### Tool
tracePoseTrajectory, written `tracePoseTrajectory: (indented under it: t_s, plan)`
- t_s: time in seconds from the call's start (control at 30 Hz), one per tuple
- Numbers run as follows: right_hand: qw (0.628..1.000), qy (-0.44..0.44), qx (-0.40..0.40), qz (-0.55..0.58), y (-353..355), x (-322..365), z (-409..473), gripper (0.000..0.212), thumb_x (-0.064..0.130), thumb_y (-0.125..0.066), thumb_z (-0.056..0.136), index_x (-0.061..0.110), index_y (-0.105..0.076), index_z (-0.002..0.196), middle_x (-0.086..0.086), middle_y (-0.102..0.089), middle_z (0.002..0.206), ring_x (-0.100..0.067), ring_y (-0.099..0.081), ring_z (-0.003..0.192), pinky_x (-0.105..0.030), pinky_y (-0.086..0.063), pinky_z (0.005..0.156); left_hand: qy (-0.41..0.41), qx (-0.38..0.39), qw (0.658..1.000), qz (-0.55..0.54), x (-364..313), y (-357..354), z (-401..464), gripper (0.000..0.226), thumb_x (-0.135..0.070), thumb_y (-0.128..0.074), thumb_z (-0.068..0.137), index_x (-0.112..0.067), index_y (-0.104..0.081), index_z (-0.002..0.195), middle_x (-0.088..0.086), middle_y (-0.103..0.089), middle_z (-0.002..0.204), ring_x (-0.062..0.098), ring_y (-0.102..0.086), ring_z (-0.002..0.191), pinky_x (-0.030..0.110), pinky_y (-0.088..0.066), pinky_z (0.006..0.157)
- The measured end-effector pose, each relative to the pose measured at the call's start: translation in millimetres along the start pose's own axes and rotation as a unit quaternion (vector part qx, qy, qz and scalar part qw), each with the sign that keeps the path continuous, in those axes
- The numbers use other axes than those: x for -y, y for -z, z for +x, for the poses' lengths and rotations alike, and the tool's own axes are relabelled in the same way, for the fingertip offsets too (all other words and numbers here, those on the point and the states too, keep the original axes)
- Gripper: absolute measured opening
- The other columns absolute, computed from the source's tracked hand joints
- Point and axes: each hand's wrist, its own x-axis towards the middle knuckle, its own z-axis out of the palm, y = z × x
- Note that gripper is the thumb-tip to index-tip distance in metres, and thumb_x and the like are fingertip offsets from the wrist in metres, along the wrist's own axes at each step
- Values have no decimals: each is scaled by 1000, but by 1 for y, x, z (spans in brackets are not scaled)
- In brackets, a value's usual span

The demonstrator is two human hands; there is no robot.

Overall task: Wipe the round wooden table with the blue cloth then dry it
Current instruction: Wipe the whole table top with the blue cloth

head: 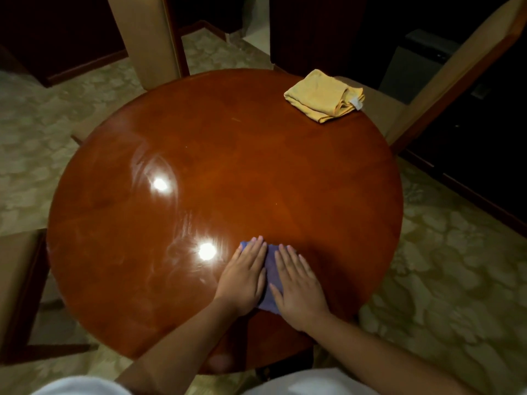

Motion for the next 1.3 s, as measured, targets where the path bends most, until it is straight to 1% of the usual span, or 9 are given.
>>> tracePoseTrajectory:
  t_s: [0.1,0.23,0.43,0.6,0.77,0.93,1.07,1.2,1.3]
  plan:
    - [1000,-2,4,-13,4,-3,10,65,43,-17,100,-1,-51,134,-16,-47,142,-28,-47,131,-36,-11,113,-16,-5,999,44,4,1,11,56,-35,-24,100,0,-42,140,12,-40,147,25,-33,138,31,-8,115]
    - [1000,-20,9,-15,13,-15,33,73,43,-3,102,0,-53,133,-15,-50,140,-26,-50,129,-34,-9,114,-23,-20,997,65,7,11,40,57,-33,-31,94,1,-44,138,13,-43,145,27,-38,135,33,-13,113]
    - [999,-17,-14,-25,15,-34,64,65,44,-30,91,1,-54,133,-14,-51,140,-26,-50,129,-34,-8,113,-40,-44,995,85,15,15,78,58,-34,-31,94,2,-43,138,14,-42,145,24,-30,136,31,-10,114]
    - [999,-30,-34,-31,18,-51,96,65,46,-28,91,3,-52,133,-12,-51,140,-25,-50,129,-36,-19,111,-42,-47,992,109,19,21,117,57,-35,-33,94,0,-47,137,14,-45,143,25,-39,134,31,-15,111]
    - [999,-37,-10,-32,22,-54,111,67,47,-14,91,5,-25,143,-12,-34,151,-26,-33,140,-37,-6,113,-45,-7,987,154,20,29,133,59,-38,-15,102,-4,-46,139,11,-43,145,25,-43,133,41,-27,112]
    - [998,54,-23,-7,20,-75,94,67,54,-25,93,8,-63,124,-16,-56,134,-29,-49,128,-38,-25,106,-39,-11,988,151,27,46,104,61,-47,-18,100,-9,-49,136,12,-39,148,25,-38,137,37,-7,115]
    - [991,125,-42,-29,20,-86,81,65,60,-34,86,12,-72,108,-16,-64,122,-31,-53,122,-41,-43,100,-102,48,978,176,38,52,70,48,-50,-32,95,-17,-59,116,11,-52,139,26,-52,126,38,-21,108]
    - [981,159,-87,-76,29,-72,95,38,39,-80,62,11,-74,87,-12,-71,98,-29,-67,103,-37,-39,93,-102,33,970,217,28,52,80,33,-35,-38,91,-16,-64,100,14,-62,122,29,-62,109,45,-42,101]
    - [983,159,-67,-67,37,-64,102,23,27,-77,64,11,-72,79,-8,-71,89,-26,-68,98,-32,-47,85,-130,38,960,244,22,58,85,36,-23,-37,84,-12,-70,92,15,-66,115,29,-65,105,47,-46,97]
